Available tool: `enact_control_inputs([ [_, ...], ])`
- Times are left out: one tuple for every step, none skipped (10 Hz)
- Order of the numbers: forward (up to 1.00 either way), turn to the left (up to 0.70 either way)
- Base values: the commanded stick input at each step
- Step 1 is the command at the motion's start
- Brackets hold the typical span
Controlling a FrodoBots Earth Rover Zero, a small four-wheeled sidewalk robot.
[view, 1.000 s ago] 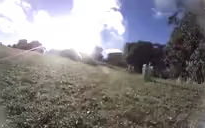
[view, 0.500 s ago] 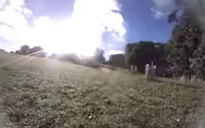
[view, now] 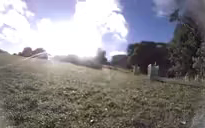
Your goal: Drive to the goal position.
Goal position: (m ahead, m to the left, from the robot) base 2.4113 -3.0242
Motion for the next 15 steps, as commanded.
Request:
enact_control_inputs([
  [0.00, 0.00],
  [0.00, 0.00],
  [0.00, 0.00],
  [0.00, 0.00],
  [0.00, 0.00],
  [0.00, 0.00],
  [0.50, 0.00],
  [0.50, 0.00],
  [0.50, -0.06],
  [0.50, -0.16],
  [0.50, -0.25],
  [0.50, -0.34],
  [0.50, -0.43],
  [0.50, -0.41],
  [0.50, -0.38],
])
